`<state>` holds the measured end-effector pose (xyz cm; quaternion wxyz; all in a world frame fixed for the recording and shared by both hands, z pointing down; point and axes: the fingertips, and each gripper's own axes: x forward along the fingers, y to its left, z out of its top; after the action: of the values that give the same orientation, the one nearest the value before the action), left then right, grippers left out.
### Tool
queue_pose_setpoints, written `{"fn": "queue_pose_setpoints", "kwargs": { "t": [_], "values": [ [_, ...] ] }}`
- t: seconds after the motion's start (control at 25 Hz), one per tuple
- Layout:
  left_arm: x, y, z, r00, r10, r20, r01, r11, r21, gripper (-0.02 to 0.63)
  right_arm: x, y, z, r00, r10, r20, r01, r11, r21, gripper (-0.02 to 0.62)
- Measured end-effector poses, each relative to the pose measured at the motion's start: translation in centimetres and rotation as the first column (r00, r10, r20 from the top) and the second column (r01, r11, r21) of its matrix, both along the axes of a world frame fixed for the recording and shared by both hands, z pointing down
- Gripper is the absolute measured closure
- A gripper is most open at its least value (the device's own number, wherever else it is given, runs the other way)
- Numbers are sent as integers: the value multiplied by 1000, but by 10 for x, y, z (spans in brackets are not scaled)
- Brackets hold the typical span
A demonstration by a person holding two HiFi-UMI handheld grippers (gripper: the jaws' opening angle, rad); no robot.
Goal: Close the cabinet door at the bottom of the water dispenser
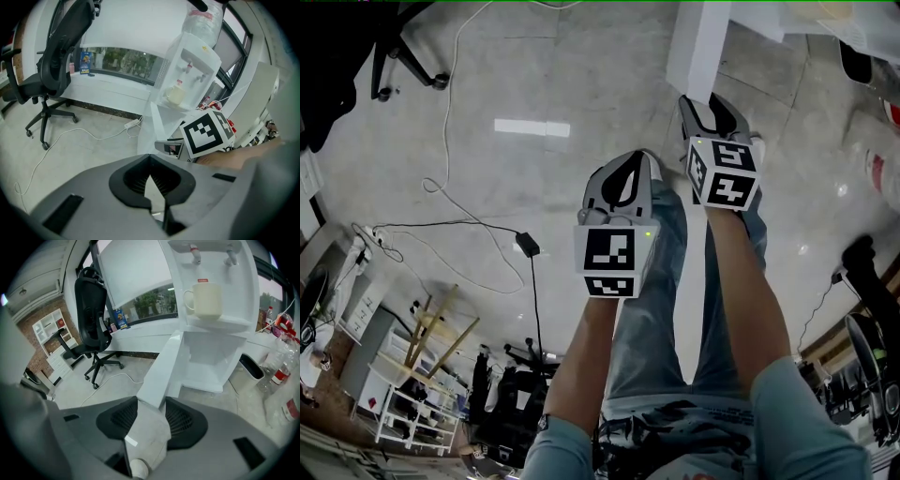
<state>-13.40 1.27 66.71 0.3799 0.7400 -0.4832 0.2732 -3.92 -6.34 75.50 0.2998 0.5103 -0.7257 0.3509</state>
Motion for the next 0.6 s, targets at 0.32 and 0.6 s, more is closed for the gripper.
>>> {"fn": "queue_pose_setpoints", "kwargs": {
  "t": [0.32,0.6],
  "values": [
    [22,-1,0,1000,28,0,-28,1000,-2,598,21,6,1,1000,15,3,-15,1000,-7,397],
    [44,-7,-1,999,51,-5,-51,999,-5,598,45,6,0,998,57,29,-56,998,-15,397]
  ]
}}
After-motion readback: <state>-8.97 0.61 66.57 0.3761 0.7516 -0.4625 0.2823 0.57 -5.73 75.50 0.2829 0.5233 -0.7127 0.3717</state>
